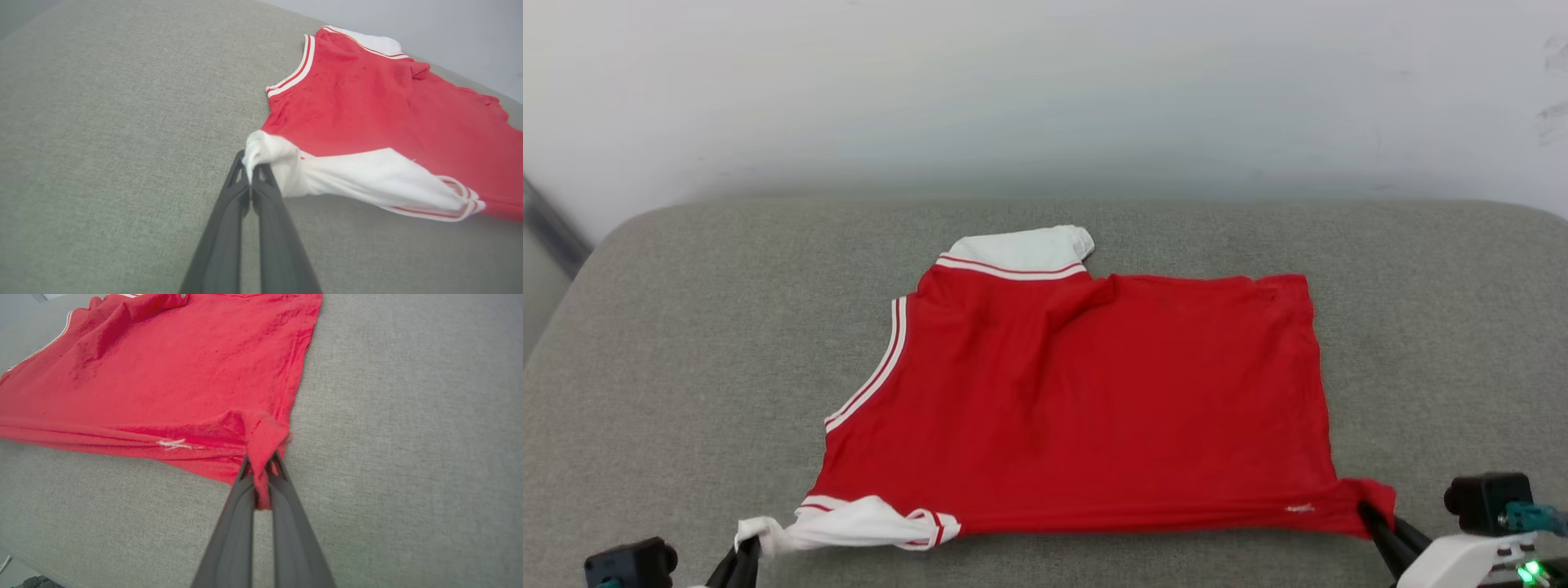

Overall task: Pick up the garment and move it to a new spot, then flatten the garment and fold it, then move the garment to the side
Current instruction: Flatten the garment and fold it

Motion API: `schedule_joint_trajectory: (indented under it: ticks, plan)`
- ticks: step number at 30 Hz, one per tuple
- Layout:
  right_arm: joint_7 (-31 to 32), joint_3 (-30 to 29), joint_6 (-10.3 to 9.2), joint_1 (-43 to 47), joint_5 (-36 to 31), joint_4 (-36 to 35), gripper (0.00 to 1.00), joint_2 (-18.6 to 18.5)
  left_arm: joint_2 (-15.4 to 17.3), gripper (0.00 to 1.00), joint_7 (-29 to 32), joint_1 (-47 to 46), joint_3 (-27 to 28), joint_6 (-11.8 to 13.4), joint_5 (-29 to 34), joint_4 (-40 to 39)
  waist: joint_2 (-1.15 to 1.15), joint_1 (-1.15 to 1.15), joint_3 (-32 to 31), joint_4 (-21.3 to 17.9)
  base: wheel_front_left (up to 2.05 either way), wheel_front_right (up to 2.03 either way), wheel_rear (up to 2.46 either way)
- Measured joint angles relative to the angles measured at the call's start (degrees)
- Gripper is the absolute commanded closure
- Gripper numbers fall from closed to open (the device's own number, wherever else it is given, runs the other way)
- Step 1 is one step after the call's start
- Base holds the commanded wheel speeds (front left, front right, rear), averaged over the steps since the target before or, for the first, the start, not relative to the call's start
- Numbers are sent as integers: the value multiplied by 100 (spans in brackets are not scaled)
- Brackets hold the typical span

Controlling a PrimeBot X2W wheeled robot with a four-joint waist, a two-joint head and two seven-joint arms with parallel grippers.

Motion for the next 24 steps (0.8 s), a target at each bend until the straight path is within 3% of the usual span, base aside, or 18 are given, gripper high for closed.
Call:
schedule_joint_trajectory:
  ticks: [6, 11, 19, 24]
  plan:
    - [617, -200, -1, 738, -107, -835, 100, 182, 412, 100, 270, 773, 246, 686, -29, -1382, 0, 0, -112, -61, 0, 0, 0]
    - [823, -213, -2, 637, -119, -1001, 100, 315, 420, 100, 274, 667, 319, 866, 30, -1785, 0, 1, -4, -139, 0, 0, 0]
    - [836, -232, -4, -232, -210, -538, 100, 364, 80, 100, 86, -624, 46, 455, 303, -1282, 0, 2, 387, -231, 0, 0, 0]
    - [797, -91, -4, -774, -232, -90, 100, 354, -175, 100, 54, -1384, -111, -43, 244, -422, 0, 3, 737, -236, 0, 0, 0]
